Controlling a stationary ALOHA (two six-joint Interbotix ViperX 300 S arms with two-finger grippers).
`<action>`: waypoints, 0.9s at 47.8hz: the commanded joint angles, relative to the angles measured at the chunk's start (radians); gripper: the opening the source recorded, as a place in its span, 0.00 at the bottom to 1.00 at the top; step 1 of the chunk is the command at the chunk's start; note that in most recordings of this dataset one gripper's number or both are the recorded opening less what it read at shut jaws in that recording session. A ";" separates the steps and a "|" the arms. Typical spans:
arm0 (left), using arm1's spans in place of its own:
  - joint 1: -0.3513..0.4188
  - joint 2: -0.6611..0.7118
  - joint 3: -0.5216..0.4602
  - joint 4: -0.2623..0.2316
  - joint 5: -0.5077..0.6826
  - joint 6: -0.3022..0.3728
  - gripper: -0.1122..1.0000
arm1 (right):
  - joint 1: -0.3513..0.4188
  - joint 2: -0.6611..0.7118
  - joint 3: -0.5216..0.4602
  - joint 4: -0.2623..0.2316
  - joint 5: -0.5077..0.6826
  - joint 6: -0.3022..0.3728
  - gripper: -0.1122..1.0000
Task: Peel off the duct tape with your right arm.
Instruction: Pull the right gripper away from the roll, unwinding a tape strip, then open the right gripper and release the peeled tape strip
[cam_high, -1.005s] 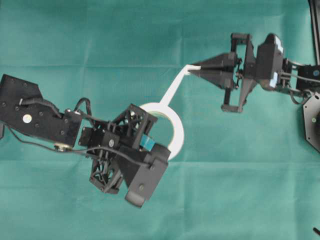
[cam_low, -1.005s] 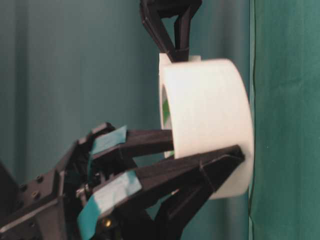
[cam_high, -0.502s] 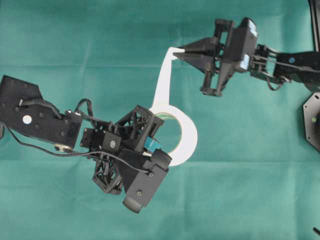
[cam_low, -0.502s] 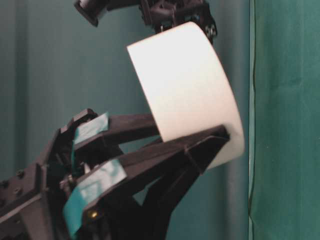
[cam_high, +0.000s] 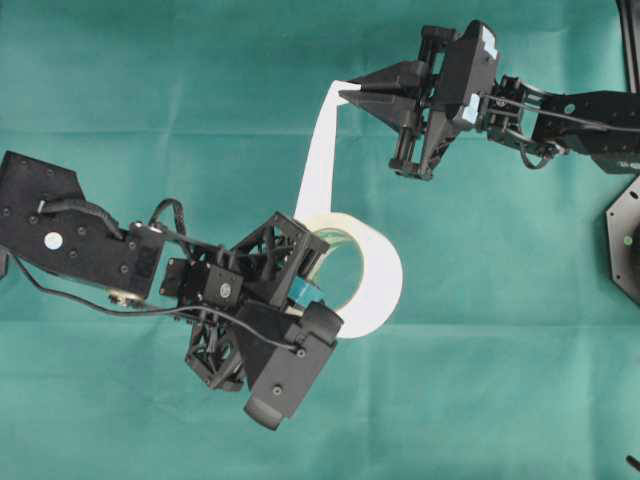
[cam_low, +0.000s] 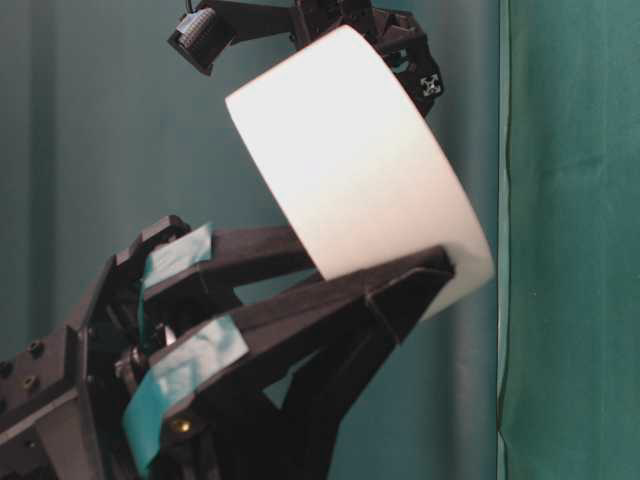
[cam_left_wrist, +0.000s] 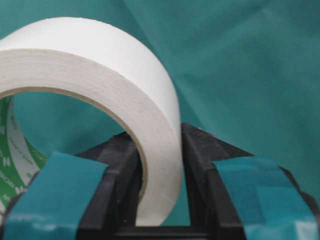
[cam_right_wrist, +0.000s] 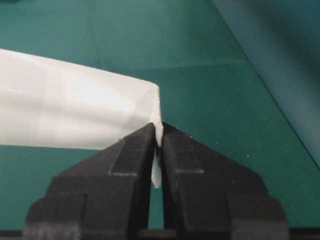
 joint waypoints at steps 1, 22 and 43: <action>-0.034 -0.021 -0.037 -0.006 -0.014 0.000 0.29 | -0.049 -0.015 -0.012 -0.018 0.005 0.008 0.02; -0.032 -0.023 -0.035 -0.006 -0.012 -0.002 0.29 | -0.049 -0.040 -0.011 -0.029 0.035 0.015 0.02; -0.032 -0.021 -0.032 -0.006 -0.012 -0.003 0.29 | -0.031 -0.086 0.025 -0.031 0.037 0.012 0.68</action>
